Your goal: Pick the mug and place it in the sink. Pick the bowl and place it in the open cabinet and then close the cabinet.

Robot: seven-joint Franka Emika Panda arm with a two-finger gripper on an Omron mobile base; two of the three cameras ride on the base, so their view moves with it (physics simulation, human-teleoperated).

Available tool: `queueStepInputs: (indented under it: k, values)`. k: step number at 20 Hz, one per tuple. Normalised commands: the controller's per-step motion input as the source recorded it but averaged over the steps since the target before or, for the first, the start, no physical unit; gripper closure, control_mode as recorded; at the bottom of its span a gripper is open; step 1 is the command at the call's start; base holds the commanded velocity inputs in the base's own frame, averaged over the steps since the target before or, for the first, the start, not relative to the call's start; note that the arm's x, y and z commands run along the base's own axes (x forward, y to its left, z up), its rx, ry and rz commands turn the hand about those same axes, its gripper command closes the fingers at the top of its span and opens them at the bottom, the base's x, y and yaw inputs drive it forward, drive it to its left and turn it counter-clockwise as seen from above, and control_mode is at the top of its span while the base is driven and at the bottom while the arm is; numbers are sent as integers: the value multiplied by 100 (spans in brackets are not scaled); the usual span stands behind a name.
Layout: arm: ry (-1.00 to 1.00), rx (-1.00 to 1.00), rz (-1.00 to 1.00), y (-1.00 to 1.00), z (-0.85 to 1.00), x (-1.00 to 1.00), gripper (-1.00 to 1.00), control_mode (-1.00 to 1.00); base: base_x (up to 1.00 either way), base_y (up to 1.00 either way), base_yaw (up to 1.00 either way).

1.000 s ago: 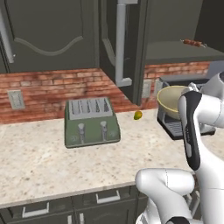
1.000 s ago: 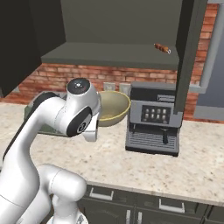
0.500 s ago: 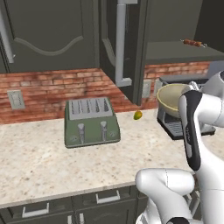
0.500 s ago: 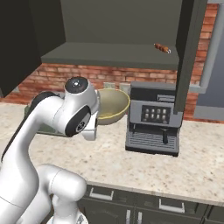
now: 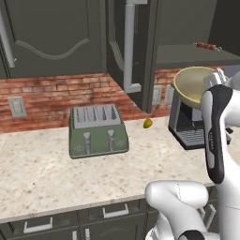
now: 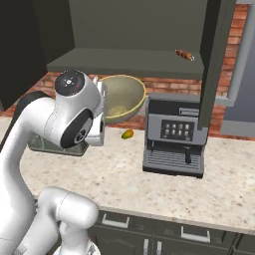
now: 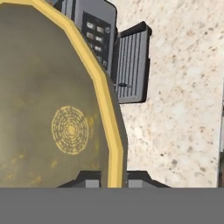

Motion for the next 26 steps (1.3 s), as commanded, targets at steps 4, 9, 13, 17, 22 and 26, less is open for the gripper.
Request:
queueStepInputs:
  k: [4,9,13,17,22,26]
  values:
    - [-15,0,0,26,65,14,100,-100,0,0,0]
    - [-19,0,0,13,54,25,100,-100,0,0,0]
    - [-17,0,0,1,46,30,100,-100,0,0,0]
    - [-14,0,0,3,35,48,100,-100,0,0,0]
    - [-12,0,0,7,19,53,100,-100,0,0,0]
    - [-2,0,0,9,2,59,100,-100,0,0,0]
